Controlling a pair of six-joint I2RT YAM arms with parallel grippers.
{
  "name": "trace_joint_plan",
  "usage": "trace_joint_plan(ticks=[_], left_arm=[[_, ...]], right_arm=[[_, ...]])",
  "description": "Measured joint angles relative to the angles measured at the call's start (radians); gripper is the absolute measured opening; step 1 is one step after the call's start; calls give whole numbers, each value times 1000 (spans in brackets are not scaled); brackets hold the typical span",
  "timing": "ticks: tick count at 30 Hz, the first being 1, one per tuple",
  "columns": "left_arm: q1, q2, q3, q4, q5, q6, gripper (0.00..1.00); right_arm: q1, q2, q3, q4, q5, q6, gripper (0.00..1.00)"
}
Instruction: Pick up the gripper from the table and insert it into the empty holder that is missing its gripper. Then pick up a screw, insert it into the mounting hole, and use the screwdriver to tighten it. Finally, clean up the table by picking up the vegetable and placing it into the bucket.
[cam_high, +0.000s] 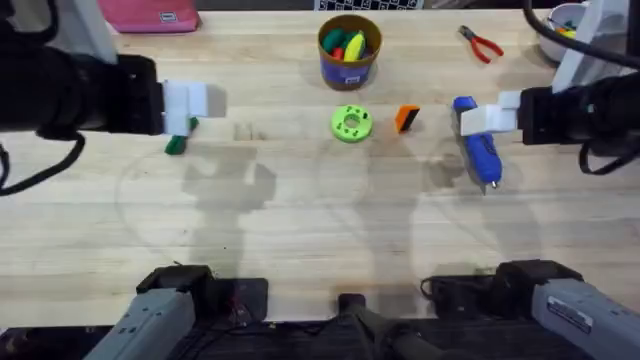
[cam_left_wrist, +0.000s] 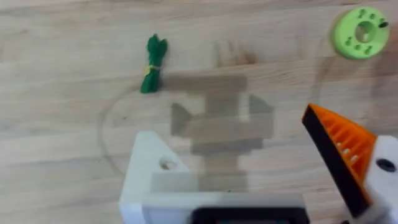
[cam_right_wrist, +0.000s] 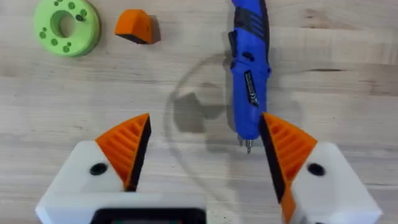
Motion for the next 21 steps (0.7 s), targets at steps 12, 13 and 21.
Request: trace_joint_plan(ticks=[12, 13, 21], left_arm=[[-282, -1, -4, 270, 273, -47, 987], [-300, -1, -4, 299, 291, -47, 986], [-340, -1, -4, 243, 346, -51, 987]], right_arm=[[0, 0, 0, 0, 0, 0, 994], [0, 0, 0, 0, 0, 0, 994], [0, 0, 0, 0, 0, 0, 994]])
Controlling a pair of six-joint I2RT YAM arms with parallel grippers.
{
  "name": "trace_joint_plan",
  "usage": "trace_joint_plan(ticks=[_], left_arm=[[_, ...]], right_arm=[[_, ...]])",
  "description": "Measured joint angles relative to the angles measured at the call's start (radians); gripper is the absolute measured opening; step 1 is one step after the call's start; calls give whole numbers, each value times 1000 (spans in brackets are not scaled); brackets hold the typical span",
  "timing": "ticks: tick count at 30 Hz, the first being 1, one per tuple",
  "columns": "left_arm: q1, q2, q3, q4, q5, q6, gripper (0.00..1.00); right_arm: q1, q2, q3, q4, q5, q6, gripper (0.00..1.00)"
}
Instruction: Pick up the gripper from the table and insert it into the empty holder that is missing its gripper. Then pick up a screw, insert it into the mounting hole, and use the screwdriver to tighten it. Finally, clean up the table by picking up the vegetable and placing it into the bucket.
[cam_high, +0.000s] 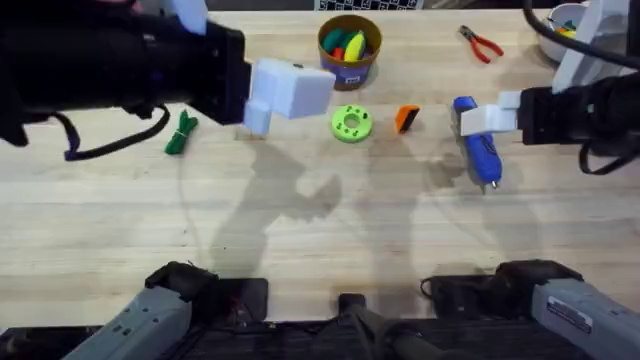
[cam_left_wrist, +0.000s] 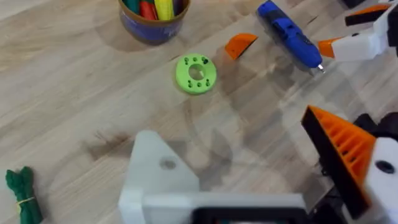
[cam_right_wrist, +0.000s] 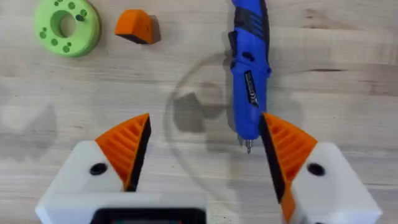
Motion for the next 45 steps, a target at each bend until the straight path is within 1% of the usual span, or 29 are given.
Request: trace_joint_plan(ticks=[7, 11, 14, 17, 20, 22, 23, 26, 31, 33, 35, 39, 42, 45], left_arm=[[0, 2, 0, -3, -17, 0, 987], [0, 29, -1, 20, -66, 1, 988], [0, 47, -38, 127, -103, 15, 987], [13, 29, -126, 279, -120, 36, 987], [59, -31, -259, 459, -117, 48, 988], [95, -87, -348, 553, -108, 51, 987], [115, -124, -399, 599, -97, 54, 986], [175, -252, -532, 682, -53, 54, 987], [276, -474, -712, 759, 40, 54, 987], [309, -555, -782, 786, 77, 52, 987], [334, -635, -858, 820, 112, 34, 987], [360, -764, -1011, 935, 158, -22, 986], [348, -844, -1105, 988, 201, -42, 987], [337, -901, -1164, 991, 250, -52, 985]], right_arm=[[0, 0, 0, 0, 0, 0, 994], [0, 0, 0, 0, 0, 0, 993], [0, 0, 0, 0, 0, 0, 993], [0, 0, 0, 0, 0, 0, 993], [0, 0, 0, 0, 0, 0, 994], [0, 0, 0, 0, 0, 0, 994], [0, 0, 0, 0, 0, 0, 994], [0, 0, 0, 0, 0, 0, 994], [0, 0, 0, 0, 0, 0, 993], [0, 0, 0, 0, 0, 0, 994], [0, 0, 0, 0, 0, 0, 994], [0, 0, 0, 0, 0, 0, 994], [0, 0, 0, 0, 0, 0, 994], [0, 0, 0, 0, 0, 0, 994]])
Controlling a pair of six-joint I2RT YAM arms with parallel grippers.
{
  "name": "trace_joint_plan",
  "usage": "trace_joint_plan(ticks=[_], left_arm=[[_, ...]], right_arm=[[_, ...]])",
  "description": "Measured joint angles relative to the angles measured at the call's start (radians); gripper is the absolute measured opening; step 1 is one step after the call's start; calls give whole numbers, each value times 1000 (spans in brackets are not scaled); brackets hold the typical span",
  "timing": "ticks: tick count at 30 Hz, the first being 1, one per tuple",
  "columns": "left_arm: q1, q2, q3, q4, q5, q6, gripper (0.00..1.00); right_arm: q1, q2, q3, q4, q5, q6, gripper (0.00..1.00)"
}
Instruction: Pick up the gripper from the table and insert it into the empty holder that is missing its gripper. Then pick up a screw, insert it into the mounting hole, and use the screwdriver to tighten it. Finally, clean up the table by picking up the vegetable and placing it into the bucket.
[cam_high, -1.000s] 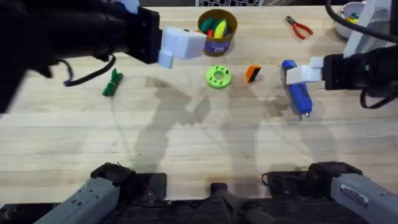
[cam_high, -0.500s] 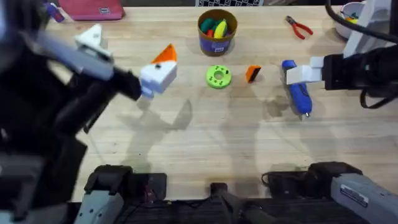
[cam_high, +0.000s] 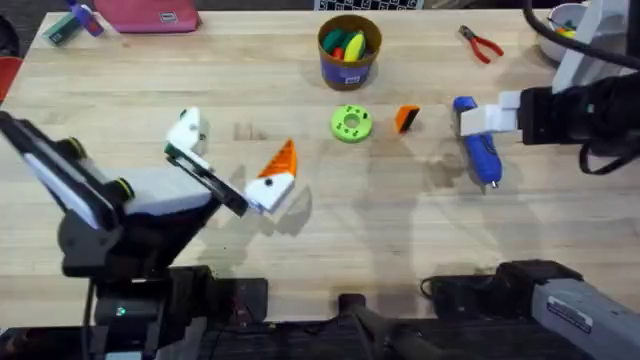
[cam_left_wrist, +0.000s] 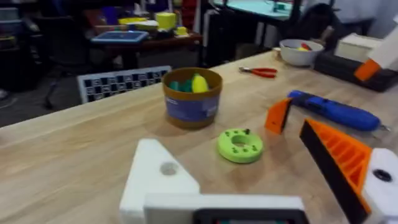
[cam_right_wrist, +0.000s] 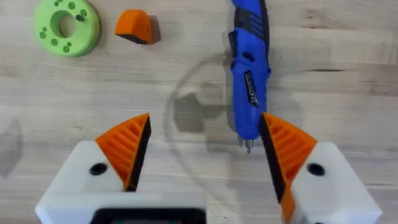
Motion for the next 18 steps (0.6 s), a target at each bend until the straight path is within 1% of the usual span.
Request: trace_joint_plan(ticks=[3, 6, 9, 11, 13, 18], left_arm=[[-1, -47, -36, 0, 68, -5, 987], [-4, -58, -41, -20, 145, -8, 986], [-12, -58, -41, -73, 229, -8, 987], [-13, -58, -41, -126, 269, -11, 985], [-14, -59, -40, -138, 305, -12, 985], [-22, -59, -38, -158, 414, 43, 987]], right_arm=[[0, 0, 0, 0, 0, 0, 994], [0, 0, 0, 0, 0, 0, 994], [0, 0, 0, 0, 0, 0, 994], [0, 0, 0, 0, 0, 0, 994], [0, 0, 0, 0, 0, 0, 994], [0, 0, 0, 0, 0, 0, 993]])
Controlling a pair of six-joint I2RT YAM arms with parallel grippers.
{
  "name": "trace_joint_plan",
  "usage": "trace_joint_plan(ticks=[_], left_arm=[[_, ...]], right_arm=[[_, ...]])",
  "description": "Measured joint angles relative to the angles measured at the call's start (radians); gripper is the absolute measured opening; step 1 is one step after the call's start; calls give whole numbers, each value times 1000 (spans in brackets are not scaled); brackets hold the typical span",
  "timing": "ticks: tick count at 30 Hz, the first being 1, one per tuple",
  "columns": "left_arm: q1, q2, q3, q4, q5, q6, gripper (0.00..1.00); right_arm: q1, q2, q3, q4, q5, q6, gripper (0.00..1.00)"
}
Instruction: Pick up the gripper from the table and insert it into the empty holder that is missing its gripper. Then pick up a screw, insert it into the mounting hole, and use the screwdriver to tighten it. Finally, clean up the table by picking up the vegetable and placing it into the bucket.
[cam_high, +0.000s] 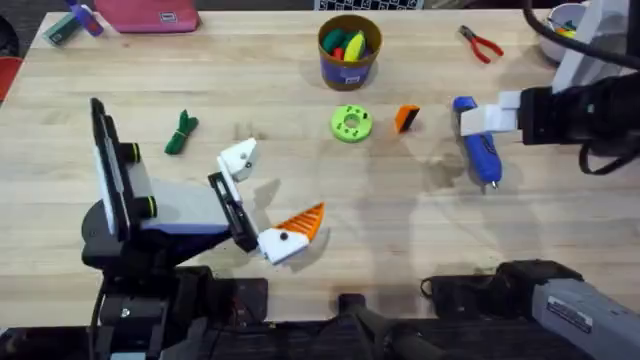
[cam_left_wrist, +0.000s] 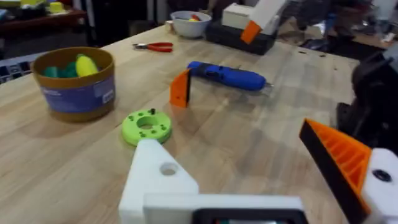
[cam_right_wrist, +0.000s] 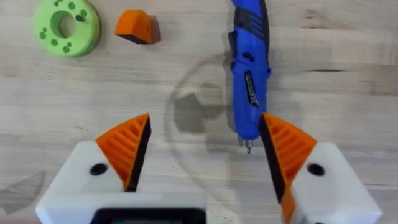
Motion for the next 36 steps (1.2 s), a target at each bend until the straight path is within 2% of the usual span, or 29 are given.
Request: trace_joint_plan(ticks=[5, 10, 36], left_arm=[[0, 0, 0, -9, 62, 28, 987], [0, 0, 0, -13, 86, 37, 987], [0, 0, 0, -14, 89, 41, 988]], right_arm=[[0, 0, 0, 0, 0, 0, 994], [0, 0, 0, 0, 0, 0, 994], [0, 0, 0, 0, 0, 0, 991]])
